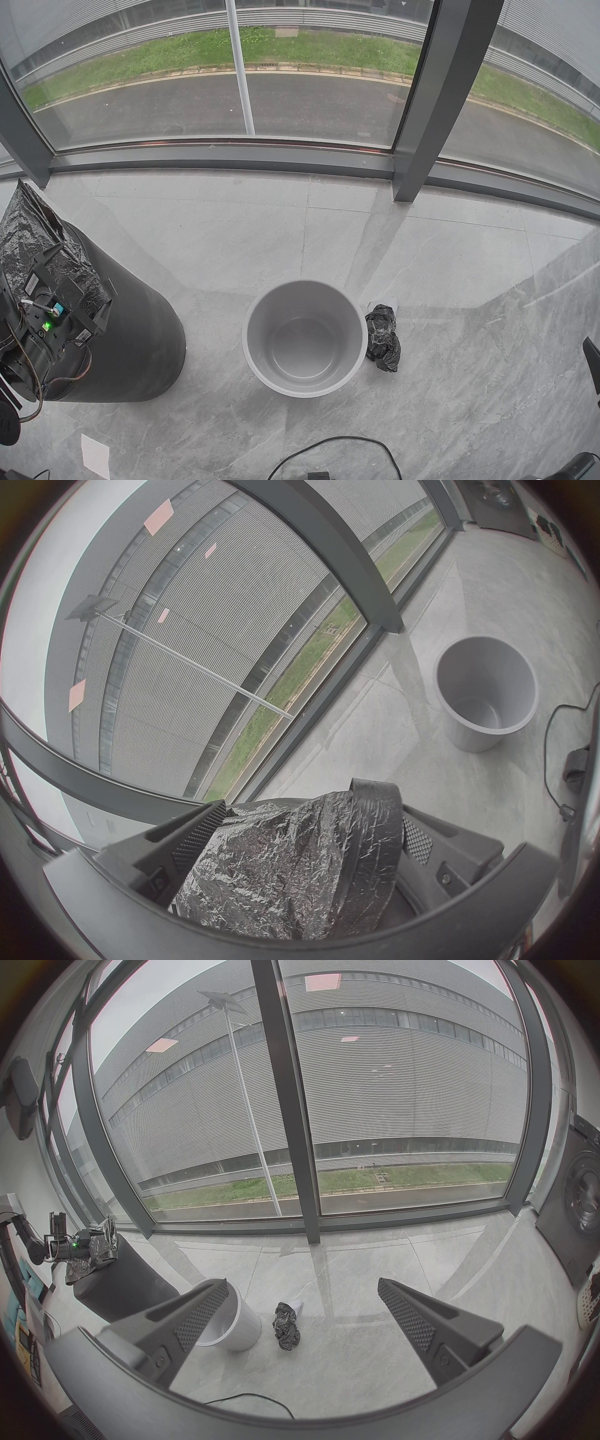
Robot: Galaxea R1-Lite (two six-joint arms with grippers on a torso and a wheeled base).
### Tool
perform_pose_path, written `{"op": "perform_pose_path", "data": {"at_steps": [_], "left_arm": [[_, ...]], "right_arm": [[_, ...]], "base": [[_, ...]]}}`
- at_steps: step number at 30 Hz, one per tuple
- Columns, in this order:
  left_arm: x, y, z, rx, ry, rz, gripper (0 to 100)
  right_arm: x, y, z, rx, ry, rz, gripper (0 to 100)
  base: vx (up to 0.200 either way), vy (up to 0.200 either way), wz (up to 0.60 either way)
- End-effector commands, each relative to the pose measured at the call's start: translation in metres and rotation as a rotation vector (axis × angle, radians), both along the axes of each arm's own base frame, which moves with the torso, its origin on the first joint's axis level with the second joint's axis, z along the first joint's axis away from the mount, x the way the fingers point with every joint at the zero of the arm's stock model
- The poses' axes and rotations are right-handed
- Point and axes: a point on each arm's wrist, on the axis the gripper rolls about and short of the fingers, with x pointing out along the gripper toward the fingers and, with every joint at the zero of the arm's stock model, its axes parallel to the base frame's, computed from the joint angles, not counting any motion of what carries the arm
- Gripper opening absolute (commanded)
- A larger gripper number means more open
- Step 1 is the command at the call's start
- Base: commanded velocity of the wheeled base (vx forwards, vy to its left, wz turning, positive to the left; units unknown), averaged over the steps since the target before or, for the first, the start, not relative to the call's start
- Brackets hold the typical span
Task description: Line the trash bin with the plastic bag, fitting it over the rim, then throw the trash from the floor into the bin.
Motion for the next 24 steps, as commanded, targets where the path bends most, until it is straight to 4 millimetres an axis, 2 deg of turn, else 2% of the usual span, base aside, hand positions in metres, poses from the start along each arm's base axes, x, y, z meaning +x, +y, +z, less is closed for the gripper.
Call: {"op": "perform_pose_path", "data": {"at_steps": [1, 17, 24], "left_arm": [[0.009, 0.004, -0.006, 0.009, 0.017, 0.033, 100], [0.018, 0.011, -0.005, 0.007, -0.018, 0.079, 100], [0.028, 0.01, -0.007, -0.003, -0.075, 0.101, 100]], "right_arm": [[-0.001, 0.0, 0.0, 0.0, -0.008, 0.001, 100], [-0.007, 0.001, -0.002, 0.002, -0.031, 0.047, 100], [-0.007, 0.001, -0.003, 0.002, -0.027, 0.047, 100]], "base": [[0.0, 0.0, 0.0], [0.0, 0.0, 0.0], [0.0, 0.0, 0.0]]}}
